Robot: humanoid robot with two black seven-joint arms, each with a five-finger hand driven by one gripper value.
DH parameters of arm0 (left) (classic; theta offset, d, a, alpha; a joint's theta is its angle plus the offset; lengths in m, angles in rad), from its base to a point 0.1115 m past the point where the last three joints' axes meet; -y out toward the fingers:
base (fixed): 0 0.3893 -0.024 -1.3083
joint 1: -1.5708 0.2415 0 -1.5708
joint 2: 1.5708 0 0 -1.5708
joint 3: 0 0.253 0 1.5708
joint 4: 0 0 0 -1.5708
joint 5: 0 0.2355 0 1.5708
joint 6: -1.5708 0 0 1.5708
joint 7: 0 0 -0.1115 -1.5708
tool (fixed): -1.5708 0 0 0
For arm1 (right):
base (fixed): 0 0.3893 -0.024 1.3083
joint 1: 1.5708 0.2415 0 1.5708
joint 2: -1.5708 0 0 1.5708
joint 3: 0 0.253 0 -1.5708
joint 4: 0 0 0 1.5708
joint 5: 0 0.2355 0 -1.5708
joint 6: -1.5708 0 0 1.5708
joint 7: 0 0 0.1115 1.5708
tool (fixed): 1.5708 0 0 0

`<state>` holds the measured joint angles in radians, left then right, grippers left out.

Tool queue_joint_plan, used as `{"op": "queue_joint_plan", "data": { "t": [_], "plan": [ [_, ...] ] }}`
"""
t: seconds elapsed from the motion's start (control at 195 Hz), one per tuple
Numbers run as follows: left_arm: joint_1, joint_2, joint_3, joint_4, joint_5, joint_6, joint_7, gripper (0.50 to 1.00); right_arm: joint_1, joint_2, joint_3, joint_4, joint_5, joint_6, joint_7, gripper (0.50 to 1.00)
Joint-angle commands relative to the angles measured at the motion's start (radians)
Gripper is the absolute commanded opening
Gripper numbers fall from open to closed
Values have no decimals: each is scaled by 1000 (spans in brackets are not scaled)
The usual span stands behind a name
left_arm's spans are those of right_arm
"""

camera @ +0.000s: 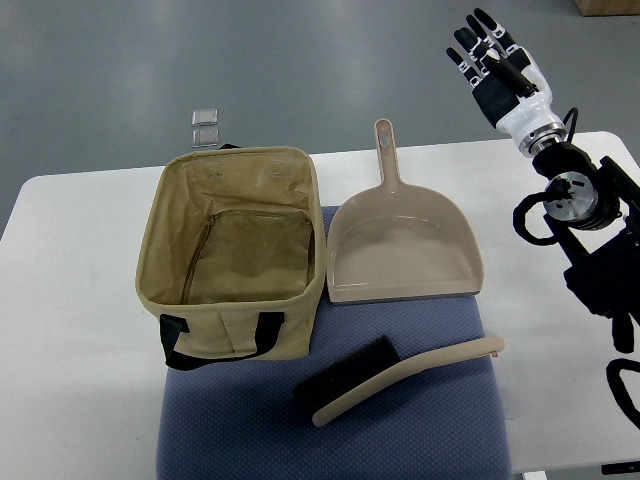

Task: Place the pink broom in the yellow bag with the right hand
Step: 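Raise the right hand and rotate it palm-down over the table, then lower the right hand to the end of the beige brush handle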

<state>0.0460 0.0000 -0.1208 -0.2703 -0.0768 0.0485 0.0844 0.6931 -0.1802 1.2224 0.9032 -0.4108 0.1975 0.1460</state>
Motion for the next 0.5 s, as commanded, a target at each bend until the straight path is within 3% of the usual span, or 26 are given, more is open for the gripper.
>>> {"op": "queue_joint_plan", "data": {
  "t": [0.0,0.221,0.375,0.493],
  "plan": [
    [0,0,1,-4,2,-1,0,1000,5,-99,-76,103,-118,2,-68,930],
    [0,0,0,-23,0,-1,0,1000,85,-433,-356,289,-326,85,-155,930],
    [0,0,1,-24,0,-1,0,1000,190,-711,-506,494,-341,201,-207,930],
    [0,0,1,-21,0,-1,0,1000,209,-857,-527,632,-341,315,-229,930]
  ]
}}
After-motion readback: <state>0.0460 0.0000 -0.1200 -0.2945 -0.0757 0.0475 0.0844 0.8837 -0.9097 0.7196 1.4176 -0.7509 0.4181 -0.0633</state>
